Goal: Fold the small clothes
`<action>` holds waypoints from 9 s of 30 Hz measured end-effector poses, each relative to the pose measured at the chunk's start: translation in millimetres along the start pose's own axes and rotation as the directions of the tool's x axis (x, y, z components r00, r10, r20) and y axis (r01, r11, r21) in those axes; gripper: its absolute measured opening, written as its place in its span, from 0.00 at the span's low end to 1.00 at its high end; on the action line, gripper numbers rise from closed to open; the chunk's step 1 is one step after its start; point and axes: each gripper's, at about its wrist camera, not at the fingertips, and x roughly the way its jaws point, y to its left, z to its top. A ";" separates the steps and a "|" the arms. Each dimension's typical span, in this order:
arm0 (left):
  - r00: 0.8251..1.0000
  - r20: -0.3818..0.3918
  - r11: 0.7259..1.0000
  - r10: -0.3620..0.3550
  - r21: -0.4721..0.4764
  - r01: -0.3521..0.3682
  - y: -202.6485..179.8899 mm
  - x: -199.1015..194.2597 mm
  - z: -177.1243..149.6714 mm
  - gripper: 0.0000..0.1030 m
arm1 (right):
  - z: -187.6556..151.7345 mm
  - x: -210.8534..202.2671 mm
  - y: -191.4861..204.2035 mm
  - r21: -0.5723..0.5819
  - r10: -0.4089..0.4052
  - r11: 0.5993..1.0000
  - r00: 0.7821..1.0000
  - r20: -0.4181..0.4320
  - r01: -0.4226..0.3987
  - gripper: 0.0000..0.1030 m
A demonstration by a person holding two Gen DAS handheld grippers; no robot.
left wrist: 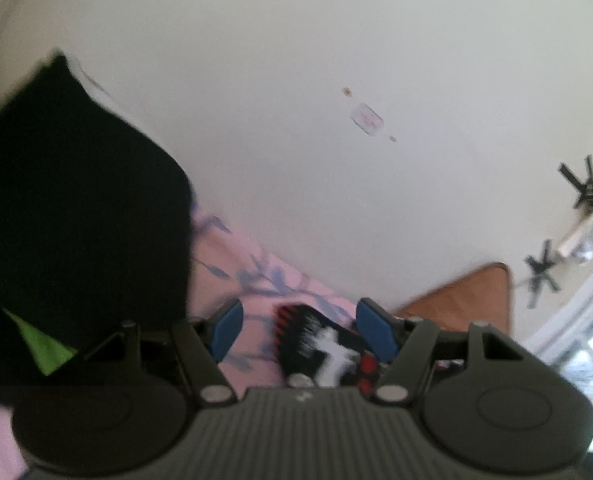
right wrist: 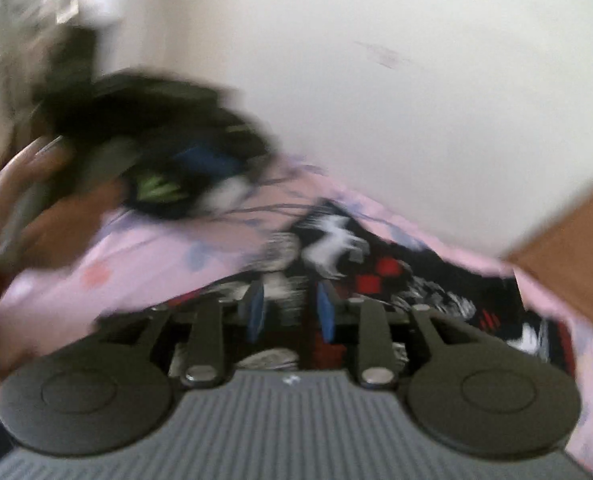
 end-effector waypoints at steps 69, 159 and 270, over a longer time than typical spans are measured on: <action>0.975 -0.174 0.987 -0.136 0.065 0.149 -36.9 23.9 -34.6 0.64 | -47.8 -4.2 -49.9 0.469 -0.128 0.878 0.991 0.031 0.099 0.64; 0.925 -0.380 0.940 -0.002 0.314 0.131 -52.4 -130.5 -104.9 0.52 | -177.2 -192.8 -60.3 0.666 -0.032 0.745 0.995 0.092 -0.038 0.33; 0.852 -0.439 0.958 -0.287 -0.126 0.257 -17.9 -161.4 -149.3 0.07 | -156.0 -88.5 54.5 0.612 0.579 0.491 0.757 0.304 -0.621 0.07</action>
